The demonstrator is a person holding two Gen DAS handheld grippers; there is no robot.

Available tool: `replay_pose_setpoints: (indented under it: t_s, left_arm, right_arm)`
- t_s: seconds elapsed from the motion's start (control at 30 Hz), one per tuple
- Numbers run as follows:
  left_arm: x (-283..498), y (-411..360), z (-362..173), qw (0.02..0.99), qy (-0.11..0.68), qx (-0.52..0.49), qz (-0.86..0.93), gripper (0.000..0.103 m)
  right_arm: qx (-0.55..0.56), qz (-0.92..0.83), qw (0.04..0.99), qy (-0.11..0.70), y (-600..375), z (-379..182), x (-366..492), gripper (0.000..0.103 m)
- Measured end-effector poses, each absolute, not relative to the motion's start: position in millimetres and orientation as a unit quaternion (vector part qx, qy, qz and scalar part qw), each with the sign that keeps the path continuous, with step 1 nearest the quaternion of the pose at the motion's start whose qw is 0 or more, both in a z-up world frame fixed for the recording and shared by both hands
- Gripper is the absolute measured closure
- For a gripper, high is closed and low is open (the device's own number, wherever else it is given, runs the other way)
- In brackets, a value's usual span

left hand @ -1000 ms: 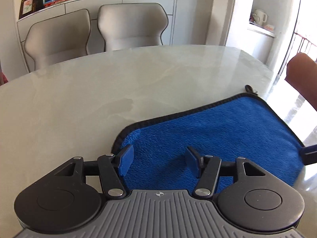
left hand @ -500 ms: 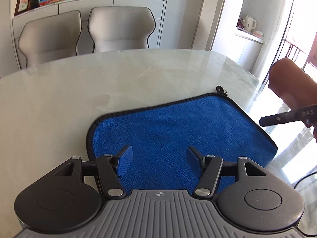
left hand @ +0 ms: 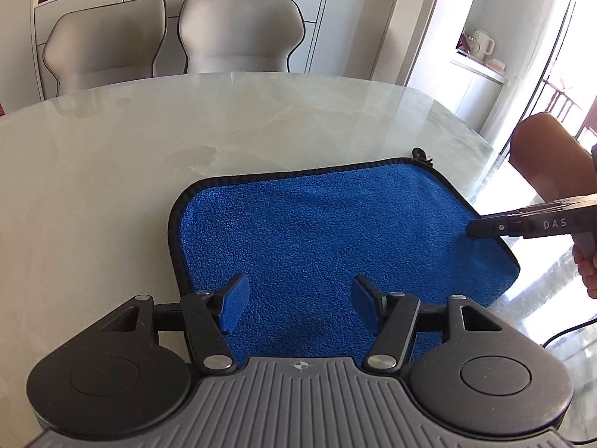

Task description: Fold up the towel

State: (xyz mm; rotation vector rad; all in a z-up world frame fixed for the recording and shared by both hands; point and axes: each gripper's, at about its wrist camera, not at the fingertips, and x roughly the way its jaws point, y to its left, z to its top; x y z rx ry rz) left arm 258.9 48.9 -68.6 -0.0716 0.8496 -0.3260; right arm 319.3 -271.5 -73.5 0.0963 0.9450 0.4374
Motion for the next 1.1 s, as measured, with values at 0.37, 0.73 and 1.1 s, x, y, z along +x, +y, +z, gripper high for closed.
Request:
replay_pose_setpoints:
  t_s: [0.37, 0.73, 1.1]
  left_arm:
    - [256.6, 55.2, -61.0, 0.898, 0.406, -0.047, -0.162, 0.039]
    - [238.1, 78.9, -44.6, 0.906, 0.394, -0.058, -0.144, 0.038]
    - [220.3, 103.0, -52.3, 0.901, 0.405, -0.082, -0.132, 0.038]
  right_arm:
    - [0.18, 0.258, 0.845, 0.433, -275.4, -44.4, 327.4, 0.093]
    - [0.105, 0.341, 0.822, 0.443, -174.7, -18.0, 338.9, 0.093]
    - [0.068, 0.363, 0.79, 0.49, -101.4, -47.2, 330.5, 0.081]
